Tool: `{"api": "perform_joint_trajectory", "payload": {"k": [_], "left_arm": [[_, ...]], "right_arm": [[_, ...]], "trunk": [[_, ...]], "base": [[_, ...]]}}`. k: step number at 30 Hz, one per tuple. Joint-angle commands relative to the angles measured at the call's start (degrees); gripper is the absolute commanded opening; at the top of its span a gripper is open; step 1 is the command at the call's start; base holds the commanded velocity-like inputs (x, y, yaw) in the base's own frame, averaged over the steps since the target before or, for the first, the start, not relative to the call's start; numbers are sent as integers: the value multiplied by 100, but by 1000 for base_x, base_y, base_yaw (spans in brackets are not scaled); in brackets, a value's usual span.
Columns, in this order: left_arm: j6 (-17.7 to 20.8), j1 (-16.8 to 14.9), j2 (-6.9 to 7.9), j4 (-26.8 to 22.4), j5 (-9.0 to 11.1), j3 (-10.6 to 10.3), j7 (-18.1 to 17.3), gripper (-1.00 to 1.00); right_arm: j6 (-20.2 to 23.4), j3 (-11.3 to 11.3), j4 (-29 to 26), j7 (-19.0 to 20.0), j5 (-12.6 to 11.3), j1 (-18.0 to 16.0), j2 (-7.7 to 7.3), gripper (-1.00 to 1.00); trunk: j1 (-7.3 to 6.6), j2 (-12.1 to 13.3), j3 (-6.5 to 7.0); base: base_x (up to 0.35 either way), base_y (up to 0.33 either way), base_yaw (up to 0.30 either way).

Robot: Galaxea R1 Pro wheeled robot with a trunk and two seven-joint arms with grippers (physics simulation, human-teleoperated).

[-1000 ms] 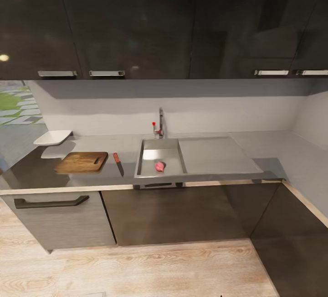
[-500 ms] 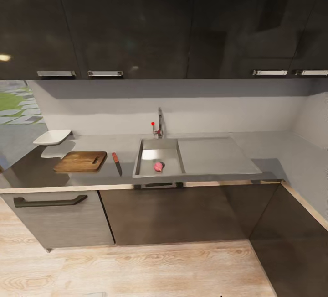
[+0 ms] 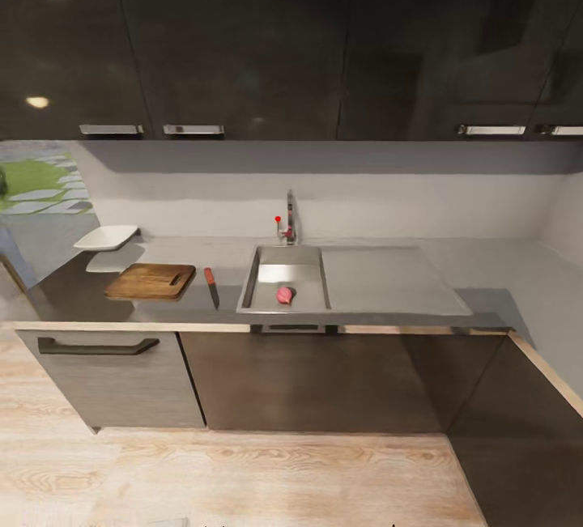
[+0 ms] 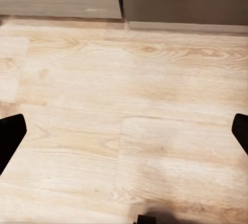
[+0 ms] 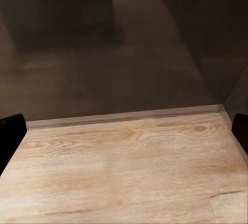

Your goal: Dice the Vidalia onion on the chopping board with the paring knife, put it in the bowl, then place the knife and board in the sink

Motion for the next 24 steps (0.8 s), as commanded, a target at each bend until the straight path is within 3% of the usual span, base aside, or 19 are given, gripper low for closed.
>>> {"api": "perform_joint_trajectory", "payload": {"k": [1, 18, 22, 24], "left_arm": [[-36, -13, 3, 29, -62, 29, 45, 100], [-28, -13, -15, 23, -63, 29, 47, 100], [218, -11, -258, -6, -98, 45, 59, 100], [758, -7, -431, -131, -119, 31, 70, 100]], "right_arm": [[-13, 51, 1, -17, -33, -4, -2, 100], [-13, 45, 0, -21, -32, -4, -29, 100], [16, 42, 0, -24, -33, -4, -60, 100], [20, 42, 0, -27, -30, -4, -73, 100]], "trunk": [[4, -12, -12], [4, -12, -12], [4, -12, -12], [4, -12, -12]], "base": [[0, -11, 79], [0, -2, 12], [0, 0, 0], [0, 0, 0]]}}
